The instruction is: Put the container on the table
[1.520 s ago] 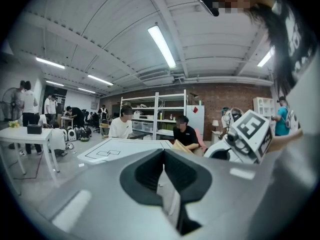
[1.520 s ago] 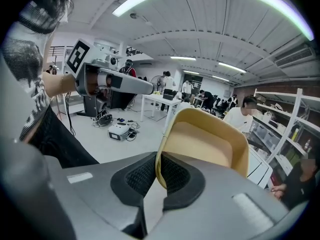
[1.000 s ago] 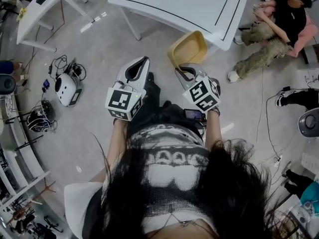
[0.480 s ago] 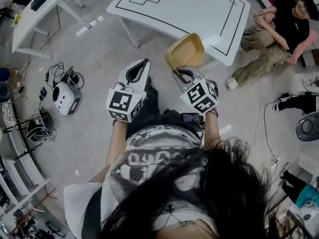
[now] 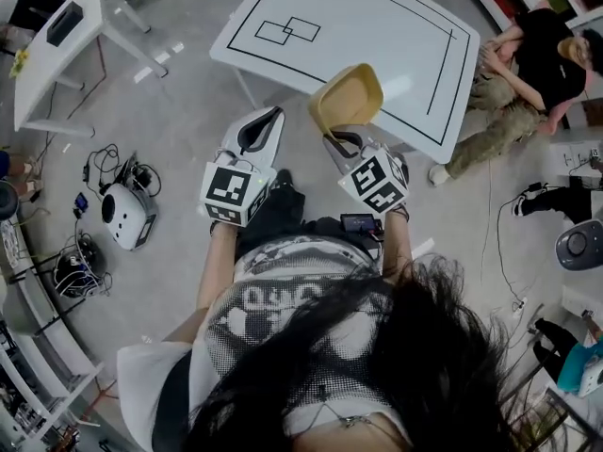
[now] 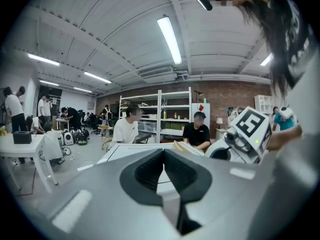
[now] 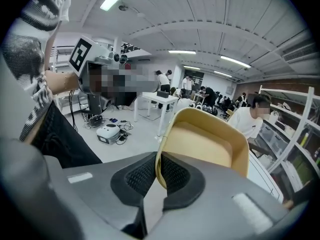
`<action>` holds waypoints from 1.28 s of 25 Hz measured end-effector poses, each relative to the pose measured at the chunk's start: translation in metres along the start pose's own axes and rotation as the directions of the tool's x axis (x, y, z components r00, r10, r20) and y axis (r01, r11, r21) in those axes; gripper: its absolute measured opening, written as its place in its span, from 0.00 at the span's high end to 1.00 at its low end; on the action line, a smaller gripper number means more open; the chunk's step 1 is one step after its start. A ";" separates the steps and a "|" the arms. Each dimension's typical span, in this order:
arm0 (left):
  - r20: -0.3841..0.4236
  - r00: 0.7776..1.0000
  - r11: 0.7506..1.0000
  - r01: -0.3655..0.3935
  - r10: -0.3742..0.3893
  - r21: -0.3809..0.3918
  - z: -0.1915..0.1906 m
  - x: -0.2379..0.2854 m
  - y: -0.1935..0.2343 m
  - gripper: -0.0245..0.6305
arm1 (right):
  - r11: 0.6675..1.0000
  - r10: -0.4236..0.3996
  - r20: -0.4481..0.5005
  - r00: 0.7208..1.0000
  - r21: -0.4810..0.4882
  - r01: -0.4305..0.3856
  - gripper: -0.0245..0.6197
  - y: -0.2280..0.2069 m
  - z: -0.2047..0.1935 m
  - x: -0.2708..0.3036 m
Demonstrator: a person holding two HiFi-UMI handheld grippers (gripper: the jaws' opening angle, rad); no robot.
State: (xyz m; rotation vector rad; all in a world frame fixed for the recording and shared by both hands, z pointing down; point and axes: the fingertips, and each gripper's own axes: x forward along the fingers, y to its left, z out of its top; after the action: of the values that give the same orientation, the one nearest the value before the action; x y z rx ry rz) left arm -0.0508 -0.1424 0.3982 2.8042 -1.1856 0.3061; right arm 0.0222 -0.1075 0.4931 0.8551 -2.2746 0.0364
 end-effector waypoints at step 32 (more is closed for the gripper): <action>0.006 1.000 0.997 0.011 -0.011 -0.071 -0.001 0.049 0.156 0.96 | 0.990 0.054 -0.123 0.991 -0.126 -0.070 0.93 -0.106 0.070 0.133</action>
State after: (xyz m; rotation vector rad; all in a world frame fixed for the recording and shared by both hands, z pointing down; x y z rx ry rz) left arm -0.1291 -0.2850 0.4090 2.7520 -1.1578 0.2500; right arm -0.0296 -0.2839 0.5006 0.6956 -2.1656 -0.0320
